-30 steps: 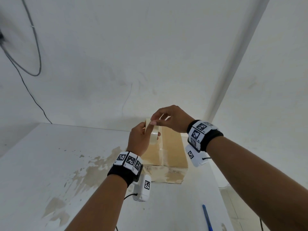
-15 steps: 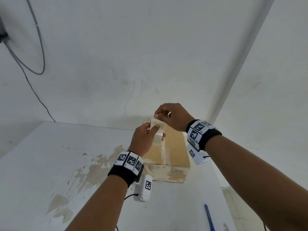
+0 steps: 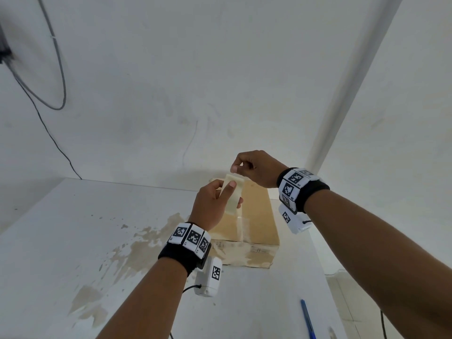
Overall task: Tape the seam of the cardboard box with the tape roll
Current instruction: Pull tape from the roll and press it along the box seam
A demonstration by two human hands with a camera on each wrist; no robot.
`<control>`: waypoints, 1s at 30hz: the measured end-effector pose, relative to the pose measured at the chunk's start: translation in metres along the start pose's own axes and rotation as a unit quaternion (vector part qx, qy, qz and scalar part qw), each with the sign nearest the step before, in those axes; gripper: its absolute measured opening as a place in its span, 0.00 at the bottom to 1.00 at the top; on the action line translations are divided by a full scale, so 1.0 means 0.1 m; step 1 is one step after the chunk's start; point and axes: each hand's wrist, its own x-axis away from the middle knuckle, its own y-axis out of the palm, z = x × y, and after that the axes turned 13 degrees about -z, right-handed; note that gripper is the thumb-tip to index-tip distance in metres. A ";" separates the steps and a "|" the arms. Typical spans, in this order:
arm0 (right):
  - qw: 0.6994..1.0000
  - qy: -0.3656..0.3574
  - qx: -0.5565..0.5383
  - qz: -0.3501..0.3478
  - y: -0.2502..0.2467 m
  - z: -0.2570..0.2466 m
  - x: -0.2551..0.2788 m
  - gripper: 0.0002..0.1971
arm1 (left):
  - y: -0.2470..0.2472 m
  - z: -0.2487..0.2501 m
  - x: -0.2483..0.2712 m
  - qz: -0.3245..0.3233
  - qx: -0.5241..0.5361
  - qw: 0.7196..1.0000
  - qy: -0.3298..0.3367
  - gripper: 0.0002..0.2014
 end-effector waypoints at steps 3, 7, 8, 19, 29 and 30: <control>0.999 0.021 0.024 -0.020 -0.08 0.03 0.01 0.12 | 0.00 0.02 0.00 -0.015 -0.006 1.000 0.000 0.16; 0.999 0.026 0.036 -0.019 -0.13 0.04 0.02 0.17 | -0.01 0.06 -0.02 -0.011 -0.022 1.000 0.002 0.17; 0.998 0.030 0.046 -0.017 -0.13 0.04 0.03 0.19 | -0.01 0.06 -0.03 -0.005 -0.030 1.000 0.003 0.17; 0.997 -0.053 0.055 -0.019 -0.14 0.04 0.05 0.08 | 0.04 0.08 -0.04 0.012 -0.048 0.999 0.012 0.17; 0.999 0.027 -0.011 0.028 -0.08 0.10 0.16 0.28 | 0.02 0.09 -0.05 0.055 -0.039 0.998 -0.002 0.15; 0.997 0.033 -0.052 0.052 -0.05 0.11 0.17 0.29 | 0.02 0.11 -0.07 0.085 -0.013 0.996 -0.012 0.14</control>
